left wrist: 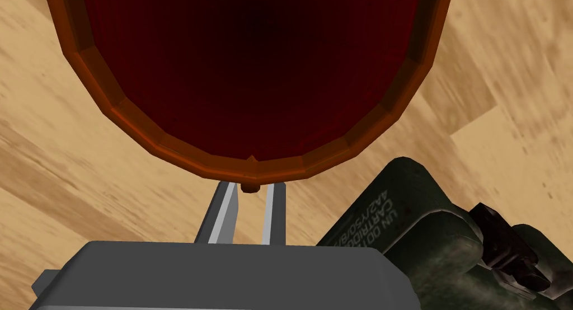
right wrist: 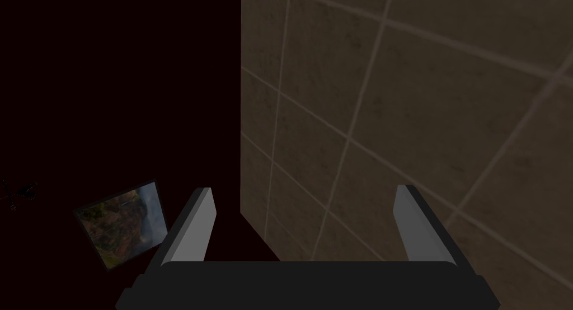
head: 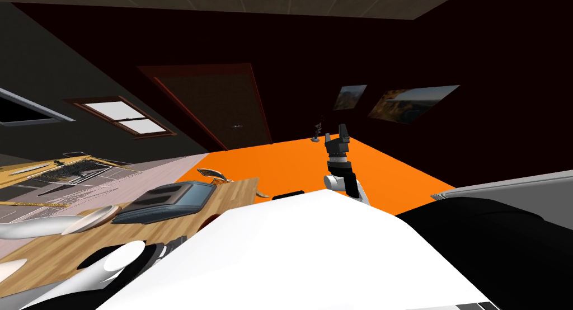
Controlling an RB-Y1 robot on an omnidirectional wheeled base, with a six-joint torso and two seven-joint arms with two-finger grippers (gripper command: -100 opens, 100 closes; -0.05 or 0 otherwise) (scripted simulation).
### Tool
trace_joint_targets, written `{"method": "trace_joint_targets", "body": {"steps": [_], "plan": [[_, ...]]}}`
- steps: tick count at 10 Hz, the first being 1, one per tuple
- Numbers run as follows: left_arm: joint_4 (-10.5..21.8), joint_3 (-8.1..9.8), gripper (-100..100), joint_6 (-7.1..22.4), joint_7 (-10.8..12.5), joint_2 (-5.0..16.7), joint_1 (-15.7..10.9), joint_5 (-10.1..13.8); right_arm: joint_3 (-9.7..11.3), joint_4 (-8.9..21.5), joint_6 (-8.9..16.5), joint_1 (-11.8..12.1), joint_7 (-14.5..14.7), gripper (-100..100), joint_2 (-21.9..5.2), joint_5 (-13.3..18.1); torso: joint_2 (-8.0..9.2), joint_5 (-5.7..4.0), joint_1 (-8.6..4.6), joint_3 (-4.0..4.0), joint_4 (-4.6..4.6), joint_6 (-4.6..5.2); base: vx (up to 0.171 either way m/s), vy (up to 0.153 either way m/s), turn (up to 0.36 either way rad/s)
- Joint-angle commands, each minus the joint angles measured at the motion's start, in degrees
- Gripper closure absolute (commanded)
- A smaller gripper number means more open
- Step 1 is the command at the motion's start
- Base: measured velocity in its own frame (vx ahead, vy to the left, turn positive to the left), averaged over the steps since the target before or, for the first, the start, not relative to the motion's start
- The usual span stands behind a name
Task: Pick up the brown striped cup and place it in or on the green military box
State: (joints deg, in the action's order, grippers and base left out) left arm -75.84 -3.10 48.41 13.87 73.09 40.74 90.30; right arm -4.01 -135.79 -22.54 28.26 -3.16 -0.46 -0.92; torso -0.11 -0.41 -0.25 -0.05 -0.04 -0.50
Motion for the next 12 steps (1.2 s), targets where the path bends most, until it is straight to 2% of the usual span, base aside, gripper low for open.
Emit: {"method": "trace_joint_targets", "body": {"steps": [1, 8, 9, 12], "plan": [[1.9, -0.60, 100, 0.5, -0.5, 0.7, -0.7, 1.1, 0.0, 0.0, 0.0, 0.0, 0.0, 0, 0.0, 0.0, 0.00, 0.00, 0.00, 0.00, 0.00, 0.00, -0.055, -0.016, -0.026], [12.0, -3.90, 100, 3.1, -2.3, 4.6, -5.3, 7.3, 0.0, 0.0, 0.0, 0.0, 0.0, 0, 0.0, 0.0, 0.03, -0.20, -0.11, 0.02, 0.02, -0.03, -0.063, -0.015, -0.036], [12.0, -3.90, 100, 3.1, -2.3, 4.6, -5.3, 7.3, 0.0, 0.0, 0.0, 0.0, 0.0, 0, 0.0, 0.0, 0.05, -0.21, -0.12, 0.03, 0.02, -0.04, -0.055, -0.006, -0.012], [16.8, -5.73, 100, 4.6, -3.7, 6.5, -7.8, 10.2, 0.0, 0.0, 0.0, 0.0, 0.0, 0, 0.0, 0.0, 0.03, -0.32, -0.22, 0.03, 0.03, -0.04, -0.064, -0.010, -0.031]]}}
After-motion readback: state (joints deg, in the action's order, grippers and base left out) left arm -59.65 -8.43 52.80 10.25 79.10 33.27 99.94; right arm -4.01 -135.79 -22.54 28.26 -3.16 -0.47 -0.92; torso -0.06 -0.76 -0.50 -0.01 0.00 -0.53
